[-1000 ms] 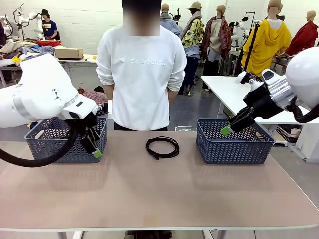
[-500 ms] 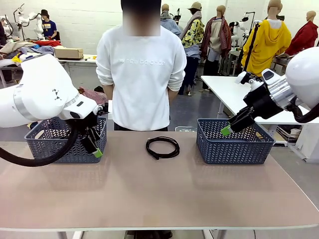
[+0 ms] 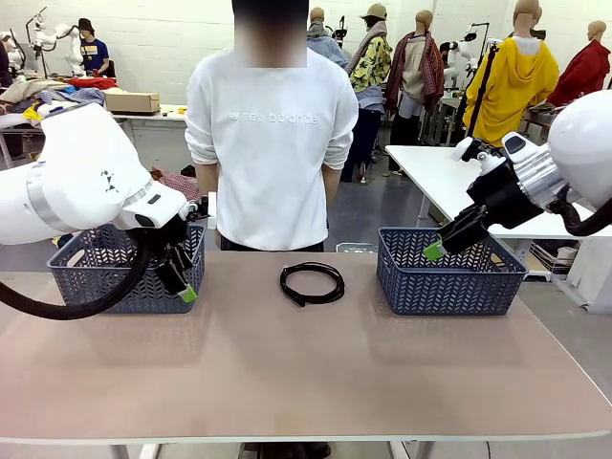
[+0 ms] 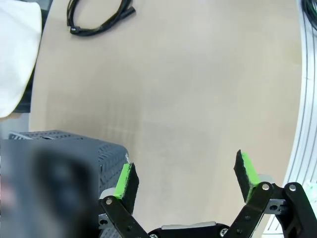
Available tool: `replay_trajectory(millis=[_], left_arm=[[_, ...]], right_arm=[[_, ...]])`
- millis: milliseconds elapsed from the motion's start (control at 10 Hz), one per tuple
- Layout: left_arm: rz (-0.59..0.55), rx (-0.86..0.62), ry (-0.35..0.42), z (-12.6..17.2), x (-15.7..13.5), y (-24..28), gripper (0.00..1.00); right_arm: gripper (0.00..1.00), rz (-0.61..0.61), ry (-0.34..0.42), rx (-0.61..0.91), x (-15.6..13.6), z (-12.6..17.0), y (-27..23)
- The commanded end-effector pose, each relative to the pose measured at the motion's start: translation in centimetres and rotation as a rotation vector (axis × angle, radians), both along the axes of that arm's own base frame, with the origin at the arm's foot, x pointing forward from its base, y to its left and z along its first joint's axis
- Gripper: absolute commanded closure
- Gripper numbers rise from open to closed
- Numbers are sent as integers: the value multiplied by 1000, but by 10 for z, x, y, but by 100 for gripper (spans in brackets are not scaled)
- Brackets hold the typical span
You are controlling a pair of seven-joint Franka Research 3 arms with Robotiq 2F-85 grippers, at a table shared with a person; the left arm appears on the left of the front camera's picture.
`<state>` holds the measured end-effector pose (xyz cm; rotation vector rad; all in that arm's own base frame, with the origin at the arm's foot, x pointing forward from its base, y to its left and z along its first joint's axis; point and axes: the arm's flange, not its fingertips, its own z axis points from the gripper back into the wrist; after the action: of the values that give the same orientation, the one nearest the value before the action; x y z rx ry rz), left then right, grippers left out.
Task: Organize the cables according to human instructions.
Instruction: Pick up a bundle of cables and place it in the basket indicated by the human.
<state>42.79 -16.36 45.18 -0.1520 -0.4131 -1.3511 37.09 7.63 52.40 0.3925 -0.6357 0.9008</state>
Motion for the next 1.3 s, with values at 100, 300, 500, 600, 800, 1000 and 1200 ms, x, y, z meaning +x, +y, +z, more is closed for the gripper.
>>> replay_trajectory(millis=[100,300,500,600,800,1000,1200], left_arm=[[-4,5,1,2,3,2,0],[-4,5,1,2,3,2,0],[-4,5,1,2,3,2,0],[-4,5,1,2,3,2,0],[-4,5,1,2,3,2,0],[-4,5,1,2,3,2,0],[-4,5,1,2,3,2,0]], right_arm=[[0,9,-1,24,1,-1,0],[0,9,-1,24,1,-1,0],[0,9,-1,24,1,-1,0],[0,9,-1,24,1,-1,0],[0,9,-1,24,1,-1,0],[0,9,-1,24,1,-1,0],[0,9,-1,24,1,-1,0]])
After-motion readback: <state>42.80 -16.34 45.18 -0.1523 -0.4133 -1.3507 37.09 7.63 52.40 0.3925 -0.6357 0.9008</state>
